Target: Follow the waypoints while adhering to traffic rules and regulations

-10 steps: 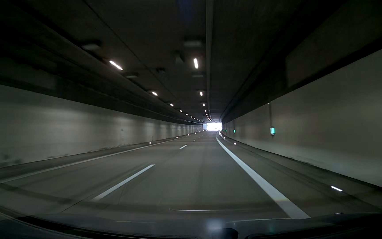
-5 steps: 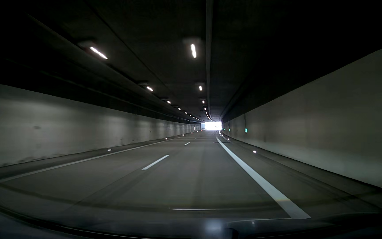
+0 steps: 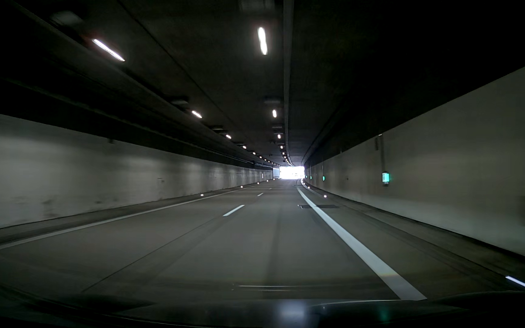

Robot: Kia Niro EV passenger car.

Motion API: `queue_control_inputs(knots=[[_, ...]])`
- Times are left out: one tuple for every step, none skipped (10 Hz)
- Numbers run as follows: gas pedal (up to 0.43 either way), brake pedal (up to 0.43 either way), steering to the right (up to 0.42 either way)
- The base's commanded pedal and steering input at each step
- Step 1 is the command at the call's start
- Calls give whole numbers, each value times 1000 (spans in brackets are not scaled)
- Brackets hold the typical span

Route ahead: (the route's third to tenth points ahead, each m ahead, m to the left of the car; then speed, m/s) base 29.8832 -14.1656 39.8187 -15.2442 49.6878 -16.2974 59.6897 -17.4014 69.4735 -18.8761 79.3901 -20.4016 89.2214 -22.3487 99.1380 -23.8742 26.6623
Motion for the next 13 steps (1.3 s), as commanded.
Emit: queue_control_inputs(knots=[[79, 0, 1], [79, 0, 1], [79, 0, 1], [79, 0, 0], [79, 0, 0], [79, 0, 0], [79, 0, 0], [79, 0, 0], [79, 0, 0], [79, 0, 0], [79, 0, 1], [79, 0, 1], [79, 0, 1]])
